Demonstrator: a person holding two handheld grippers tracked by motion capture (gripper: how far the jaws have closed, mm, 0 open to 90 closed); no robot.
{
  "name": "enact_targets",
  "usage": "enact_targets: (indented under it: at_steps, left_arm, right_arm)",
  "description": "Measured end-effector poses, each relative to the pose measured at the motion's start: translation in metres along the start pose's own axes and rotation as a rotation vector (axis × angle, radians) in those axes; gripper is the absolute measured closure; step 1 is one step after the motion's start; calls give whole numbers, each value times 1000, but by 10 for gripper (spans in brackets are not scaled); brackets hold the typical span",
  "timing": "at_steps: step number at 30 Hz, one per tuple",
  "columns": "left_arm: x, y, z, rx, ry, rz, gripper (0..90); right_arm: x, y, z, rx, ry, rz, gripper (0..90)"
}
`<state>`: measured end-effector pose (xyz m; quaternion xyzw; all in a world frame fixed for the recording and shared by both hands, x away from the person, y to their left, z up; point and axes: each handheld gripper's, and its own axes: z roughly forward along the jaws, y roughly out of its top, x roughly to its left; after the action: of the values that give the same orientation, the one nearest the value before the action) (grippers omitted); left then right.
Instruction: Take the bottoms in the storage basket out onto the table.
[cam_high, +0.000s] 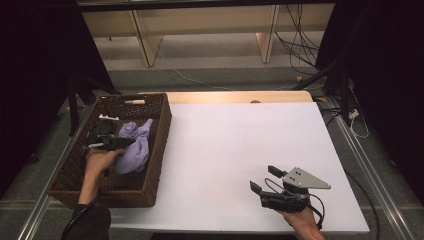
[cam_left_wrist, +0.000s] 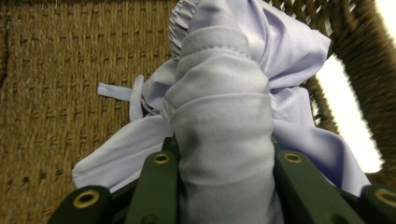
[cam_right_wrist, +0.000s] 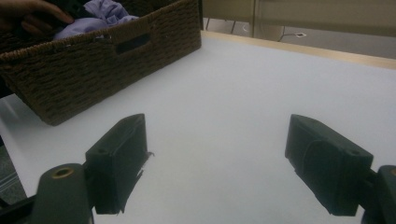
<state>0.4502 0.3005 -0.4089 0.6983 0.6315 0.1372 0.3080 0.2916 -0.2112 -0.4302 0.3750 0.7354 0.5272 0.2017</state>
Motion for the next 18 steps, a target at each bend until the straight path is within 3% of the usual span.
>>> enact_targets:
  at_steps: [7,15,18]
  left_arm:
    - [-2,0,-8,-79,-70,-43,705]
    - [-4,4,-18,-146,-75,-57,705]
    - [-4,5,-23,-182,-99,-71,705]
  right_arm:
    - [1,2,-2,-15,3,-2,219]
    - [1,2,-4,-20,4,2,219]
    - [0,2,-4,-19,7,6,219]
